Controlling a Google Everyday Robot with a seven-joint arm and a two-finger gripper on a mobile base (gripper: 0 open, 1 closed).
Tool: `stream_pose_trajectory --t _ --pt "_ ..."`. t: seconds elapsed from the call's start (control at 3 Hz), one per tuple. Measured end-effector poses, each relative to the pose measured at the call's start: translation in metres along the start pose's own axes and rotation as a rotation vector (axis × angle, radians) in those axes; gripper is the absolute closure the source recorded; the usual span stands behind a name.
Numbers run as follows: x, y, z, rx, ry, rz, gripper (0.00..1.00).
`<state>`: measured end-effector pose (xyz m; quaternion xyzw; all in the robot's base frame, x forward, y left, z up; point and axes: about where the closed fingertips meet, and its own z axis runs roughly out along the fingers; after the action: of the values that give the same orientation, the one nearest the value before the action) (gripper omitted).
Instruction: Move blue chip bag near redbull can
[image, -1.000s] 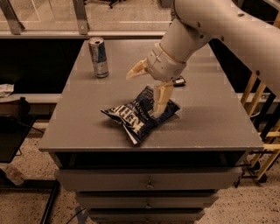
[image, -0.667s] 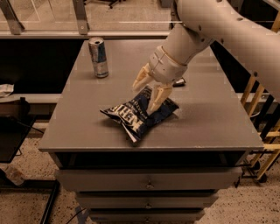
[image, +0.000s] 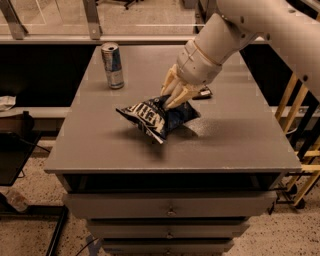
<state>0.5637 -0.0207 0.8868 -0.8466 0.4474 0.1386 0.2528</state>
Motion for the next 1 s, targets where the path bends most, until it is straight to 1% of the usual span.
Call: stream_pose_trajectory --t 0.33,0.67,1.0 --pt "-0.019 -0.019 -0.027 0.095 0.014 0.022 1.0" --pt "-0.03 -0.043 -0.036 0.175 0.028 0.059 1.0" --pt "-0.016 -0.091 -0.012 0.21 0.02 0.137 1.0"
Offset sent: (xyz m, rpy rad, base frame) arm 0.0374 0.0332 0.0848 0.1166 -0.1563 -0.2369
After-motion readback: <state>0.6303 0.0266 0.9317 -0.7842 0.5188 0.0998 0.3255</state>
